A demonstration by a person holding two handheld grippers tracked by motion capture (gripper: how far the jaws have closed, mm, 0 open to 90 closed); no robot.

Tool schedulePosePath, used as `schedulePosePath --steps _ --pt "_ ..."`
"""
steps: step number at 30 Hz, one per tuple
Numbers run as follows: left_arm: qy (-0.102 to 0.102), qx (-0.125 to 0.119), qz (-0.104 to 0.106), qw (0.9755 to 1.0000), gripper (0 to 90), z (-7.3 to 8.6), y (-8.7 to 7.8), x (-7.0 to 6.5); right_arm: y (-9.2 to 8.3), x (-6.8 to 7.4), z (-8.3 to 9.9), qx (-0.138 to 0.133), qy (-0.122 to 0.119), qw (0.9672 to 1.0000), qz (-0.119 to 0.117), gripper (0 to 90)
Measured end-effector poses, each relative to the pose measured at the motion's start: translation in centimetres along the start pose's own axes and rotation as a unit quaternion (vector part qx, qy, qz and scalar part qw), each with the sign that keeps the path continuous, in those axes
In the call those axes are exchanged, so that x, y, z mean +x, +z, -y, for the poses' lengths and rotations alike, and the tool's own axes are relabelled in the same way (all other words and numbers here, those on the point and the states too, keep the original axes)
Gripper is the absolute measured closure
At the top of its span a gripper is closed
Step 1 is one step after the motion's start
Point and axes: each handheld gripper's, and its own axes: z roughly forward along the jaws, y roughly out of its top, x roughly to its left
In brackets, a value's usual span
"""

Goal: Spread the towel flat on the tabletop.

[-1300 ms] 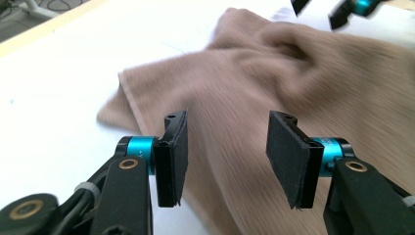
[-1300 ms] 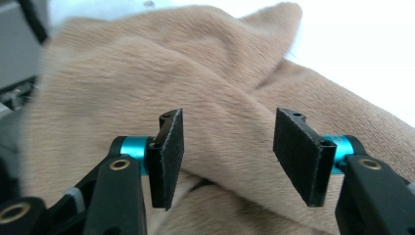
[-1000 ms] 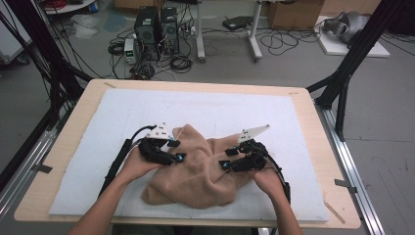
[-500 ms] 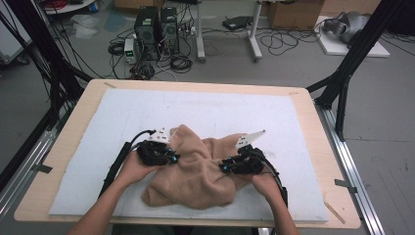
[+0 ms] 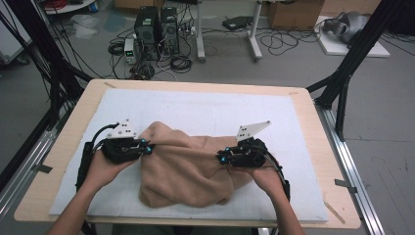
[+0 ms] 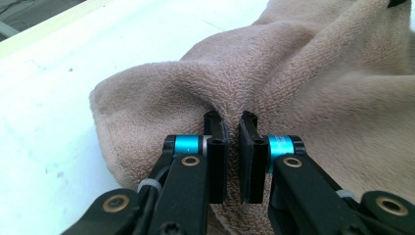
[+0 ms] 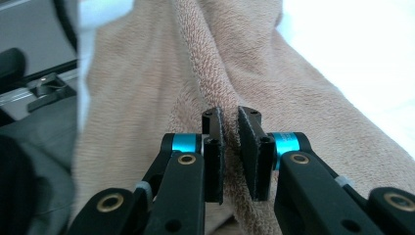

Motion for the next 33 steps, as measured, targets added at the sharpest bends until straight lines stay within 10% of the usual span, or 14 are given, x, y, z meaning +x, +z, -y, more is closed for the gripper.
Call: schedulePosePath --steps 4,13,22,33 --pt "-0.008 0.0 0.037 0.9993 81.8 2.4 -1.1 -1.5 0.8 2.0 1.3 0.022 0.0 0.9995 -0.023 80.8" --pt "-0.024 0.036 0.053 0.9977 82.5 7.4 -0.7 -3.6 2.6 4.3 4.2 0.046 -0.002 0.9978 -0.048 80.4" --pt "-0.016 0.007 0.053 0.9985 60.3 4.5 -2.1 -2.6 0.2 3.4 2.4 0.004 0.002 0.9986 -0.053 55.4" --pt "-0.006 -0.022 0.011 0.9997 50.4 1.6 -1.0 0.1 -1.5 -0.5 1.3 0.002 0.013 0.9994 0.031 53.0"
